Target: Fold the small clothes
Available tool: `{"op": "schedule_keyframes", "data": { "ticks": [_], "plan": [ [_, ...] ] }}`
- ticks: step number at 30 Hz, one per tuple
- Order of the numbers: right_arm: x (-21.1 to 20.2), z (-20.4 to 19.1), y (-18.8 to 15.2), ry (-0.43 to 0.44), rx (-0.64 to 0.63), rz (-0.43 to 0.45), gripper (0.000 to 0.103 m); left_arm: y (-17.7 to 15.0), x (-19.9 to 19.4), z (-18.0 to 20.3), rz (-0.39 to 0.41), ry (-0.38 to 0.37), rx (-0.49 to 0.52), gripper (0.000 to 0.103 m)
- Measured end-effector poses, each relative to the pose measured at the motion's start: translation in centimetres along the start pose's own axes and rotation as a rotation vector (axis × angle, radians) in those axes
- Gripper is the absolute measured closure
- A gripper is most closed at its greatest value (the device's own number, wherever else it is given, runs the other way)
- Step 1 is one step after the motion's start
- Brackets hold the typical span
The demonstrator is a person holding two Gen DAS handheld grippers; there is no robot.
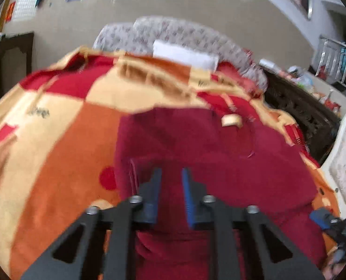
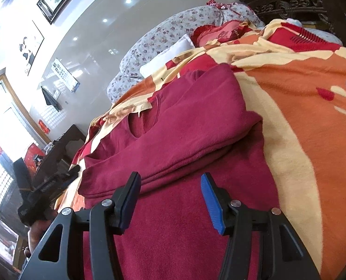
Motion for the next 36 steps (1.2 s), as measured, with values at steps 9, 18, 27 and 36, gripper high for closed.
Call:
{"op": "schedule_keyframes", "data": {
  "ticks": [9, 18, 27, 36],
  "plan": [
    [2.0, -1.0, 3.4, -0.188, -0.551, -0.211, 0.094, -1.4, 0.9, -0.2, -0.031, 0.01, -0.012, 0.083],
    [3.6, 6.5, 4.0, -0.308, -0.473, -0.234, 0.102, -1.1, 1.3, 1.0, -0.04, -0.058, 0.006, 0.052],
    [2.6, 3.9, 7.3, -0.254, -0.415, -0.174, 0.102, -1.8, 2.2, 1.6, -0.072, -0.027, 0.045, 0.041],
    [5.8, 7.0, 6.2, -0.353, -0.452, -0.222, 0.1, -1.8, 2.5, 1.6, -0.083, -0.071, 0.022, 0.033]
  ]
}}
Point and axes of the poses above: each gripper's, at about its wrist camera, not at the fingertips, and x roughly the way its jaws point, z to its right, y to its top, the point moved 10 cm from there along x, roughly the way its jaws point, and after that the axes turned 2 degrees about x, right-handed, at the moved point
